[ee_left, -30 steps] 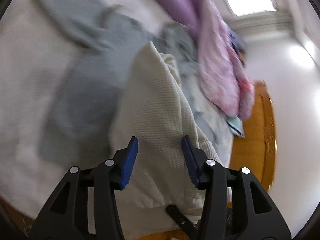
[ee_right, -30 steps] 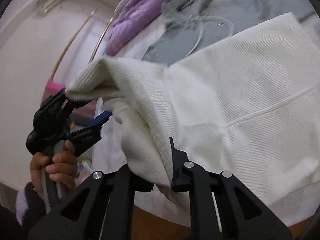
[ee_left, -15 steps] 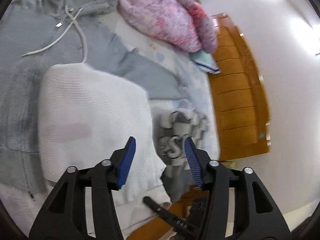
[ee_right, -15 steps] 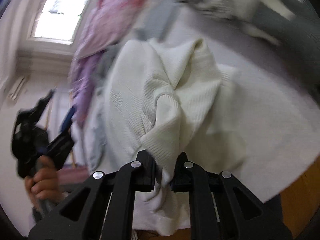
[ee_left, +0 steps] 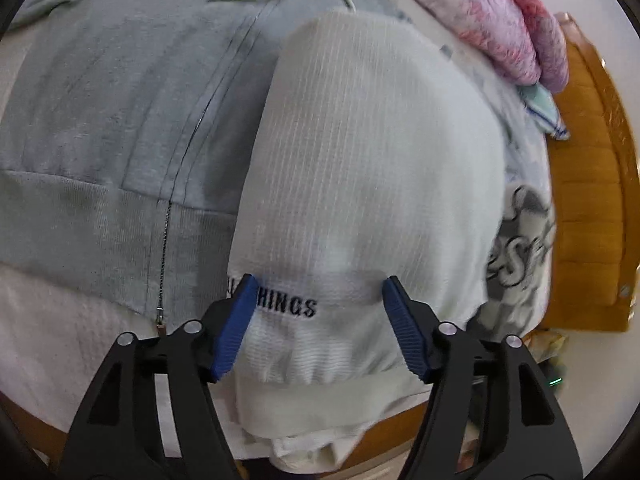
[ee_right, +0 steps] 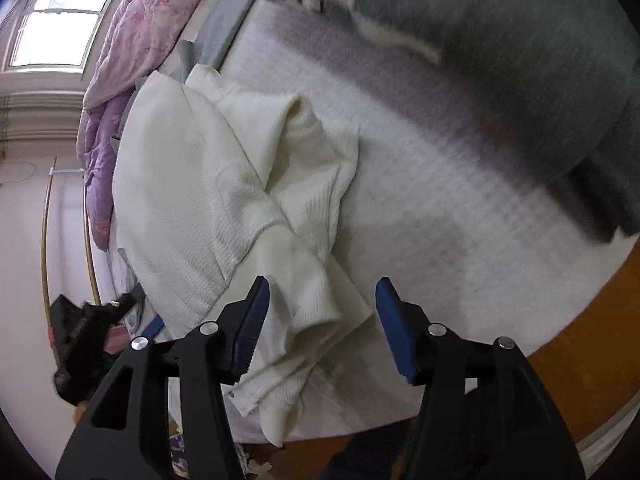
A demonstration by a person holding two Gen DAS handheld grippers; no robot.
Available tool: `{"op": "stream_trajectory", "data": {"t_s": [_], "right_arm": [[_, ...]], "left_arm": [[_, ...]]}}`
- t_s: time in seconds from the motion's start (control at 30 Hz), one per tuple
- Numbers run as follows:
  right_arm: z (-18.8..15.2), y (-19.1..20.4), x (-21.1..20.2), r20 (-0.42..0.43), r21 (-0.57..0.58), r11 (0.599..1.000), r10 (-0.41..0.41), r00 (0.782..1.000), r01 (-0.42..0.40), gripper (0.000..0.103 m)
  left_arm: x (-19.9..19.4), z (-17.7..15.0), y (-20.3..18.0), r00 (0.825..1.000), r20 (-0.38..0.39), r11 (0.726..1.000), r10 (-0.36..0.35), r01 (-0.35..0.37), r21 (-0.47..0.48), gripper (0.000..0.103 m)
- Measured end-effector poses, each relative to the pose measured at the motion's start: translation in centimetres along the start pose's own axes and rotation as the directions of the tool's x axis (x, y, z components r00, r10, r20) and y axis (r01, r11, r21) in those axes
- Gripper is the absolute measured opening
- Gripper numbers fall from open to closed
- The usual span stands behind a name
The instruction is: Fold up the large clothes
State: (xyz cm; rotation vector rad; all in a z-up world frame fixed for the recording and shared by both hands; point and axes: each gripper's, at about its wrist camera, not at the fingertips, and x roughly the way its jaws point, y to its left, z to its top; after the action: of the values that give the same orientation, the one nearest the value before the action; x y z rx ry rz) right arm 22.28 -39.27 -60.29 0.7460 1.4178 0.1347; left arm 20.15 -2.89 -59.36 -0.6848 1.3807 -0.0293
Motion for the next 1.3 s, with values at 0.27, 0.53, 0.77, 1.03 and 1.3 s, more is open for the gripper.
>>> {"op": "stream_trajectory", "data": {"t_s": [0.27, 0.53, 0.77, 1.03, 1.3], "right_arm": [[2.9, 0.8, 3.1, -0.094, 0.064, 0.998, 0.032, 0.995, -0.026, 0.065], [2.0, -1.9, 5.9, -0.164, 0.162, 0.974, 0.183, 0.969, -0.156, 0.079], [1.2, -1.5, 5.9, -0.169, 0.23, 0.92, 0.359, 0.918, -0.318, 0.085], [1.6, -0.4, 7.5, -0.149, 0.258, 0.93, 0.305, 0.941, -0.26, 0.088], [0.9, 0.3, 6.6, -0.145, 0.203, 0.952, 0.26, 0.955, -0.228, 0.045]], "left_arm": [[1.7, 0.6, -0.3, 0.996, -0.054, 0.996, 0.073, -0.071, 0.045, 0.068], [1.8, 1.1, -0.1, 0.996, -0.065, 0.998, 0.057, -0.055, 0.043, 0.069], [1.9, 1.4, 0.1, 0.996, -0.079, 0.999, 0.035, -0.032, 0.033, 0.071], [1.8, 1.3, 0.2, 0.996, -0.082, 0.999, 0.024, -0.022, 0.03, 0.072], [2.2, 1.2, 0.0, 0.997, -0.069, 0.999, 0.034, -0.032, 0.024, 0.073]]}}
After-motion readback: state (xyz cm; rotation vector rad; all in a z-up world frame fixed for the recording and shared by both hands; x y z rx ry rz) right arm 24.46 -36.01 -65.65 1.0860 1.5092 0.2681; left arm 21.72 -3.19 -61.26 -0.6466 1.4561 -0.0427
